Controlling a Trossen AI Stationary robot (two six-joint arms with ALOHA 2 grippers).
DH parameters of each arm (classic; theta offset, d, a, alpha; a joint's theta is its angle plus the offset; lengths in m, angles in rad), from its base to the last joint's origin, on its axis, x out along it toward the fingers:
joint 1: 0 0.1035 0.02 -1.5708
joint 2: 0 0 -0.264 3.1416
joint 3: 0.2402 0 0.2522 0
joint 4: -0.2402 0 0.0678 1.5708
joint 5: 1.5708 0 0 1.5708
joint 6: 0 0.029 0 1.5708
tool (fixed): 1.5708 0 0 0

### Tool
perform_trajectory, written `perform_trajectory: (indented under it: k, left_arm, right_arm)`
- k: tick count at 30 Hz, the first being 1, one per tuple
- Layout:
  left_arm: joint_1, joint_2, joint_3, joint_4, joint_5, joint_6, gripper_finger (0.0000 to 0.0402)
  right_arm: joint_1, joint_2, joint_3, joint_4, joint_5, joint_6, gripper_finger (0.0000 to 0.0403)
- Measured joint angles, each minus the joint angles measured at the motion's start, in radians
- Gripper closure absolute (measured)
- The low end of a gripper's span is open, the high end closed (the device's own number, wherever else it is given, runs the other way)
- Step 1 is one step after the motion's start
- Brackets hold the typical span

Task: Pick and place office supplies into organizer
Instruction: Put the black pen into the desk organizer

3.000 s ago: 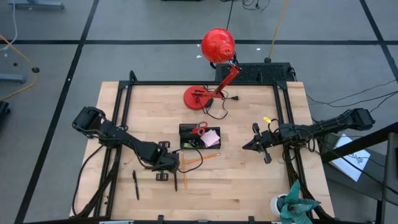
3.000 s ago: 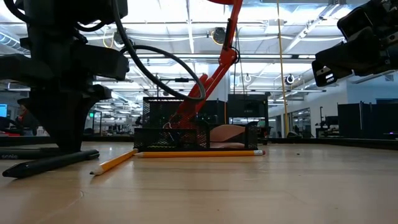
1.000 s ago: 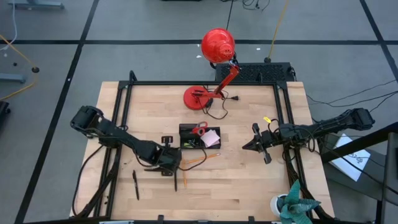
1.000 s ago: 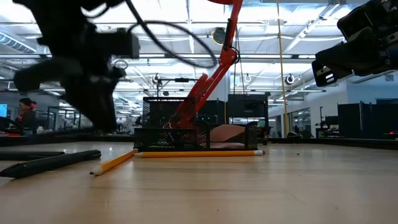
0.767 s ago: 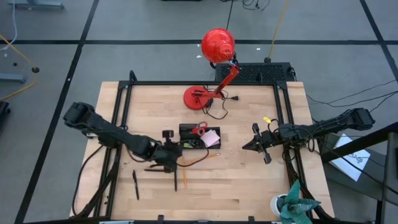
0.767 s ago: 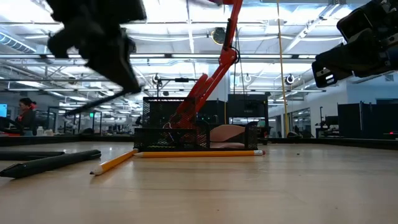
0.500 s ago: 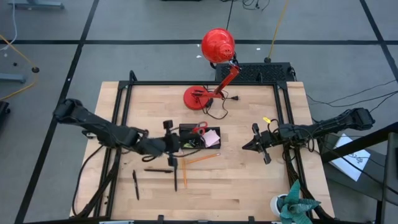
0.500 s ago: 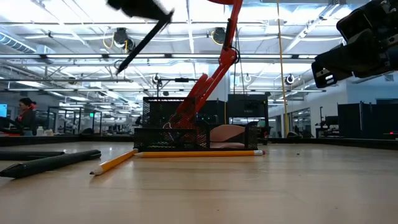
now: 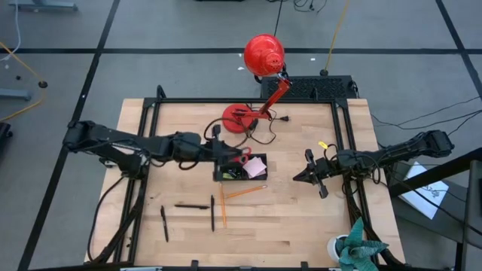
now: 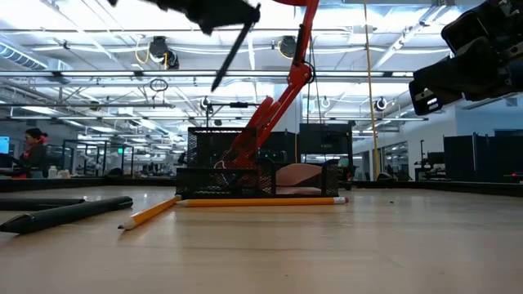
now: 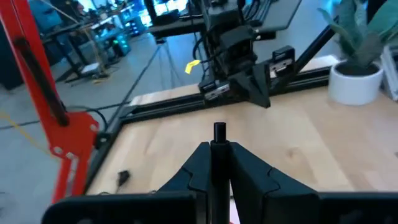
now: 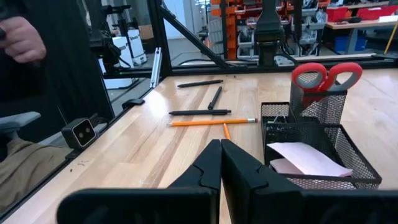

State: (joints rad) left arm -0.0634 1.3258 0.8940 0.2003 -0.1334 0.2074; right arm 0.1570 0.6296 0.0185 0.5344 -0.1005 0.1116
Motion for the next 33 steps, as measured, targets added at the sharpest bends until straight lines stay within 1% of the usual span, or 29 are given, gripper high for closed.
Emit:
perform_trajectory:
  k: [2,4,7,9,12,20,23,28,33]
  left_arm:
    - [0.036,0.013,-0.045,0.058,0.039,-0.016,0.036]
    - [0.066,0.015,-0.1,0.094,0.056,-0.04,0.036]
    - [0.102,0.05,-0.17,0.23,0.09,-0.083,0.036]
    - [0.114,0.074,-0.217,0.272,0.108,-0.097,0.036]
    - [0.127,0.121,-0.235,0.334,0.115,-0.098,0.036]
    - [0.158,0.221,-0.235,0.362,0.118,-0.107,0.036]
    - [0.168,0.255,-0.235,0.362,0.117,-0.117,0.036]
    - [0.17,0.295,-0.233,0.4,0.116,-0.119,0.036]
    - [0.17,0.301,-0.232,0.404,0.116,-0.122,0.0359]
  right_arm:
    - [0.0,0.0,0.0,0.0,0.0,0.0,0.0399]
    - [0.0,0.0,0.0,0.0,0.0,0.0,0.0399]
    - [0.0,0.0,0.0,0.002,0.0,0.0,0.0399]
    - [0.0,0.0,0.0,0.007,0.0,0.0,0.0399]
    - [0.0,0.001,0.0,0.023,0.0,0.0,0.0399]
    - [0.0,0.002,0.0,0.023,0.005,0.008,0.0399]
    - [0.0,0.002,0.0,0.024,0.027,0.008,0.0399]
    - [0.0,0.002,0.0,0.023,0.028,0.005,0.0399]
    - [0.0,0.002,0.0,0.023,0.027,0.002,0.0399]
